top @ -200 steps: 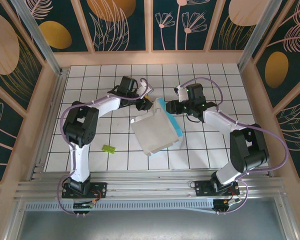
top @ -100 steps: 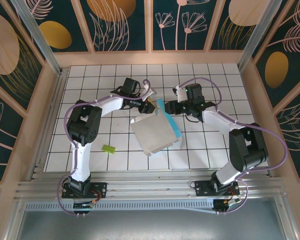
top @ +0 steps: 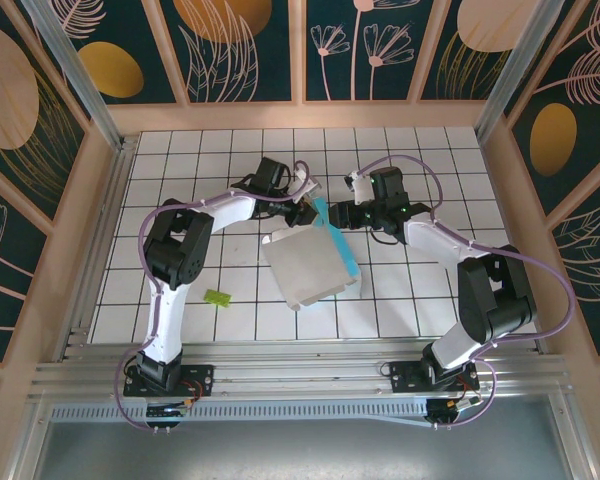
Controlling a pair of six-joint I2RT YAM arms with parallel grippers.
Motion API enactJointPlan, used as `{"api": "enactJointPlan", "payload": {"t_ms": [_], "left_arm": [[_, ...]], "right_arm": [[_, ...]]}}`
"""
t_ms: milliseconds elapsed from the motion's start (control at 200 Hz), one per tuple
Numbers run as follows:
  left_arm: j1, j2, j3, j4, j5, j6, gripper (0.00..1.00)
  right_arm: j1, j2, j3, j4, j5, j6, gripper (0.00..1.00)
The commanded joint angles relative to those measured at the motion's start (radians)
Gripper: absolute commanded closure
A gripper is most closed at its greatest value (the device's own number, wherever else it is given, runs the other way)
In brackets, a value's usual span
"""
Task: Fold the paper box
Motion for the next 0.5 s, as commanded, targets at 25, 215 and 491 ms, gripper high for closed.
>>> {"api": "enactJointPlan", "payload": {"t_ms": [25, 215, 491], "left_arm": [[-0.026, 0.030, 0.029, 0.036, -0.018, -0.017, 0.88], [-0.051, 0.031, 0.027, 0.044, -0.154, -0.030, 1.00], [-0.067, 0.032, 0.032, 0.067, -0.264, -0.065, 0.76]], "right_arm": [[0.011, 0.033, -0.007, -0.076, -0.004, 0.007, 0.53], [0.011, 0.030, -0.011, -0.060, -0.022, 0.027, 0.53], [-0.007, 0.035, -0.016, -0.042, -0.050, 0.053, 0.51]]}}
